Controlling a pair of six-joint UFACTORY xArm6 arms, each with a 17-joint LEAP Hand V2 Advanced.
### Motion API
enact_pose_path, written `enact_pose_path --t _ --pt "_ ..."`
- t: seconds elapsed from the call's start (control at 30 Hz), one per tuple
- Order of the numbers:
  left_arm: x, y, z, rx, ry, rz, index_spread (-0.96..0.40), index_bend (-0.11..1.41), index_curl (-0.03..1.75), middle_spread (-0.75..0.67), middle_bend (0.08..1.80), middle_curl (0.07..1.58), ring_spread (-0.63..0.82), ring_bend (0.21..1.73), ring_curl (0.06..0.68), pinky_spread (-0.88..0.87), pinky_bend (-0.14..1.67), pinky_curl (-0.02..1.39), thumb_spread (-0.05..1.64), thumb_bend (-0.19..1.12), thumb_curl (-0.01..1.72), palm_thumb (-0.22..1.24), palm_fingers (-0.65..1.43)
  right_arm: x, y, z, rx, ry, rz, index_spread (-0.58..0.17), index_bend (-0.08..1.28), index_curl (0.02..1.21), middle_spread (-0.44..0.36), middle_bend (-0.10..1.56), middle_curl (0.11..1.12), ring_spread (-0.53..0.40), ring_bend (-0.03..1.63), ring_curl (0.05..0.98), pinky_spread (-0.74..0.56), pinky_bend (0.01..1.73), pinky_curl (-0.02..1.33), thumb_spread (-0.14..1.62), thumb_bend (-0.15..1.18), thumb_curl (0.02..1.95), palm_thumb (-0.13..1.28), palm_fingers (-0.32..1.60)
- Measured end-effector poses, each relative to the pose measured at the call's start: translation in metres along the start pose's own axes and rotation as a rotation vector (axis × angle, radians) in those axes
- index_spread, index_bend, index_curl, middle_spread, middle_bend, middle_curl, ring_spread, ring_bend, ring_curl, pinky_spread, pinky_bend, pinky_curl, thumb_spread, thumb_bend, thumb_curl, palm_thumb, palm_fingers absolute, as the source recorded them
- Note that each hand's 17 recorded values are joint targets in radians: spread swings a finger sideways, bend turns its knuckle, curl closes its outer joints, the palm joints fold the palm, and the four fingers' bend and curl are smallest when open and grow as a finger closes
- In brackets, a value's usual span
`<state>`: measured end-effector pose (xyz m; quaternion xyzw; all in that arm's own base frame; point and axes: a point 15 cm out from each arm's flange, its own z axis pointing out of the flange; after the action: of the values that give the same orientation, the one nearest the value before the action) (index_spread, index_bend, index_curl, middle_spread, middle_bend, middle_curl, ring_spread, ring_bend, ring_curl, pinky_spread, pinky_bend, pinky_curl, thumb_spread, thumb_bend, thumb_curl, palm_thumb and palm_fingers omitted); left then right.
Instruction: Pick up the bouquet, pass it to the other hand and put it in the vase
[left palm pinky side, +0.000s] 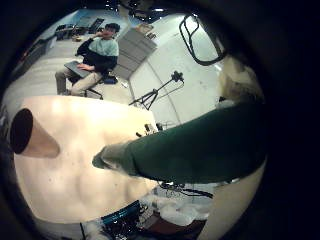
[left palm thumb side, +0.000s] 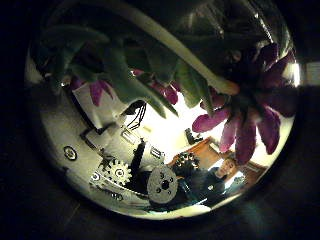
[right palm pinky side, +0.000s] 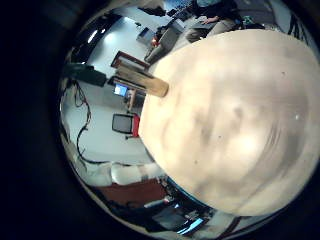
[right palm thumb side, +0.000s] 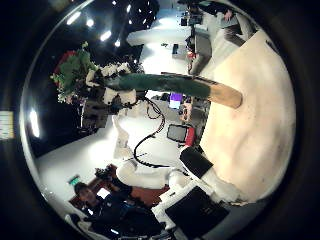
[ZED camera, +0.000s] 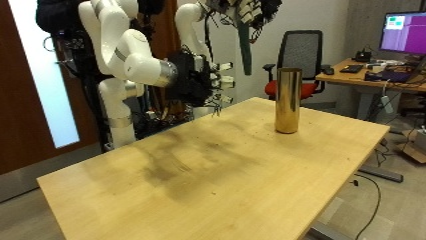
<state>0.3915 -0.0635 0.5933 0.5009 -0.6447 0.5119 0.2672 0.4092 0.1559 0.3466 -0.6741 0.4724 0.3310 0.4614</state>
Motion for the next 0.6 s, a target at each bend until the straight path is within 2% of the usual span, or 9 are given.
enact_pose_path --t 0.3,0.47,0.6 --pt "0.021 -0.017 -0.046 0.072 -0.031 0.036 -0.76 0.29 1.36 -0.53 1.06 1.01 -0.41 1.44 0.558 -0.55 1.20 0.72 0.41 -0.02 0.82 1.07 1.07 0.008 0.001 0.004 -0.008 -0.007 0.018 -0.323 0.14 0.17 0.177 0.18 0.26 0.188 0.42 0.250 0.34 0.52 0.33 0.96 -0.03 0.39 0.66 -0.06" --pt "0.019 -0.021 -0.069 0.100 -0.035 0.035 -0.76 0.26 1.41 -0.53 1.06 1.02 -0.41 1.44 0.559 -0.56 1.19 0.73 0.39 -0.02 0.83 1.06 1.08 0.010 0.001 0.005 -0.012 -0.010 0.024 -0.317 0.14 0.18 0.177 0.18 0.26 0.188 0.42 0.253 0.34 0.52 0.32 0.96 -0.03 0.39 0.66 -0.06" --pt "0.008 -0.025 -0.081 0.119 -0.034 0.018 -0.75 0.25 1.44 -0.54 1.05 1.02 -0.41 1.44 0.560 -0.57 1.17 0.74 0.39 -0.03 0.84 1.06 1.08 0.012 0.000 0.006 -0.015 -0.012 0.026 -0.320 0.14 0.19 0.177 0.18 0.26 0.187 0.42 0.257 0.34 0.52 0.32 0.96 -0.03 0.39 0.67 -0.05"
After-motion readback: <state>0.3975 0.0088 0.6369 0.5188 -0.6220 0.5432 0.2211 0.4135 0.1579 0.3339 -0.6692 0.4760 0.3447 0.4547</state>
